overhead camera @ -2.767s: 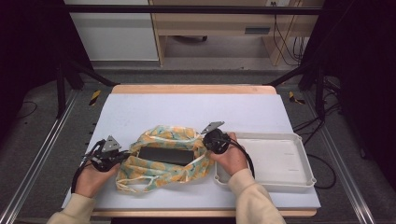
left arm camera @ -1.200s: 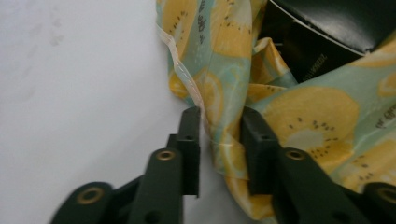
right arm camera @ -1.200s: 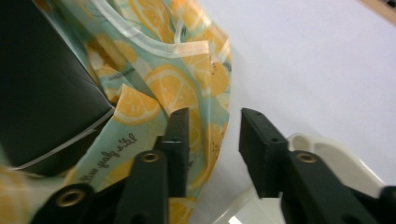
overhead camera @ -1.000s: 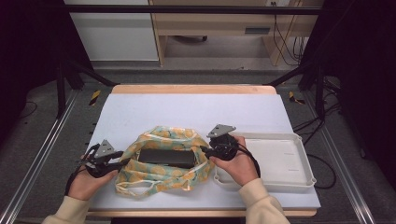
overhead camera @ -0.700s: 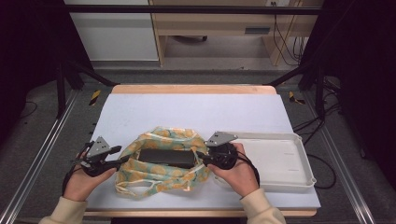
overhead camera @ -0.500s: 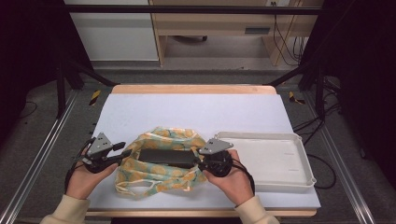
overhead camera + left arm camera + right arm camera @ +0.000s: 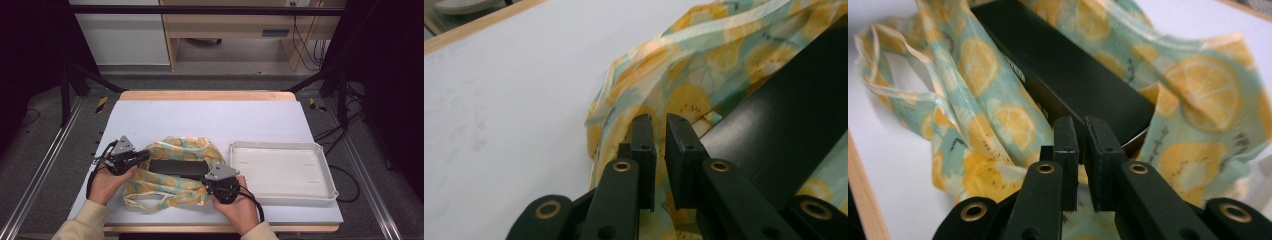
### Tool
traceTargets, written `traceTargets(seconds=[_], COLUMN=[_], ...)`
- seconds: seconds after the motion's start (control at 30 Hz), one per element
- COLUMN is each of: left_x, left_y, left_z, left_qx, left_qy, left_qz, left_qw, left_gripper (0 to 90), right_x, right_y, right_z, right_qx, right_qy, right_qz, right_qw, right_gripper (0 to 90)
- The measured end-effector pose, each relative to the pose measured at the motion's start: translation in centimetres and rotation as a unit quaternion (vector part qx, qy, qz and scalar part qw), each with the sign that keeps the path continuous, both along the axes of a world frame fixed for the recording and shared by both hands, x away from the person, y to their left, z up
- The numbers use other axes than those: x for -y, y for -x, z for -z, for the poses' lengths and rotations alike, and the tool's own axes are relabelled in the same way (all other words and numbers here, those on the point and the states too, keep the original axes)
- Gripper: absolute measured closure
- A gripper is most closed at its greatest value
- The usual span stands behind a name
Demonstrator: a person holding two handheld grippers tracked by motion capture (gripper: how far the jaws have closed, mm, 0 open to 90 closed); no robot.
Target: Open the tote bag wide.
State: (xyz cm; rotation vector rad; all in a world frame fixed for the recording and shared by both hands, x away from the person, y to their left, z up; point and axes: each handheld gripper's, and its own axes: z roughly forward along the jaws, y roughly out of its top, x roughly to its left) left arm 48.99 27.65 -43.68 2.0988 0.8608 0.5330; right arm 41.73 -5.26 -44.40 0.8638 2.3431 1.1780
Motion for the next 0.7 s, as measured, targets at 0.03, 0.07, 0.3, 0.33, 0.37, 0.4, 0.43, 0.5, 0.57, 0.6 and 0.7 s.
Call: traceTargets(seconds=[0.03,0.07,0.3,0.33,0.37,0.4,0.43,0.5,0.57,0.6,0.7], left_x=[0.0,-0.1,-0.3,-0.3,-0.2,-0.2,-0.1,-0.1,-0.1,0.0,0.0], left_y=[0.0,0.1,-0.2,-0.2,-0.3,-0.4,-0.4,-0.6,-0.7,-0.7,-0.8], left_z=[0.1,0.2,1.1,1.3,1.5,1.7,1.9,2.2,2.4,2.4,2.6], left_qx=[-0.002,-0.004,-0.02,-0.024,-0.028,-0.031,-0.034,-0.038,-0.042,-0.044,-0.049], left_qy=[0.001,-0.002,-0.014,-0.018,-0.023,-0.028,-0.032,-0.041,-0.046,-0.049,-0.061], left_qz=[0.0,0.001,-0.006,-0.006,-0.007,-0.006,-0.007,-0.007,-0.008,-0.009,-0.007], left_qw=[1.0,1.0,0.9997,0.9995,0.9993,0.9991,0.9989,0.9984,0.998,0.9978,0.9969], left_gripper=[83.5,83.5,89.5,90.0,90.0,90.0,90.0,90.0,90.0,90.0,90.0], right_x=[-0.2,-0.4,-1.1,-1.1,-1.1,-1.2,-1.1,-1.1,-1.2,-1.2,-1.3], right_y=[0.0,0.1,0.2,0.1,0.1,0.1,0.1,0.0,0.0,0.0,0.0], right_z=[0.3,0.4,2.1,2.3,2.4,2.4,2.5,2.7,2.9,2.9,3.1], right_qx=[-0.003,-0.004,-0.022,-0.024,-0.026,-0.029,-0.03,-0.033,-0.038,-0.039,-0.042], right_qy=[0.005,0.009,0.036,0.041,0.045,0.046,0.048,0.046,0.055,0.058,0.062], right_qz=[0.0,0.0,0.002,0.002,0.002,0.002,0.001,0.001,0.001,-0.001,-0.004], right_qw=[1.0,1.0,0.9991,0.9989,0.9986,0.9985,0.9984,0.9984,0.9978,0.9976,0.9972], right_gripper=[85.0,85.3,86.5,86.8,87.5,87.9,88.6,90.0,90.0,90.0,90.0])
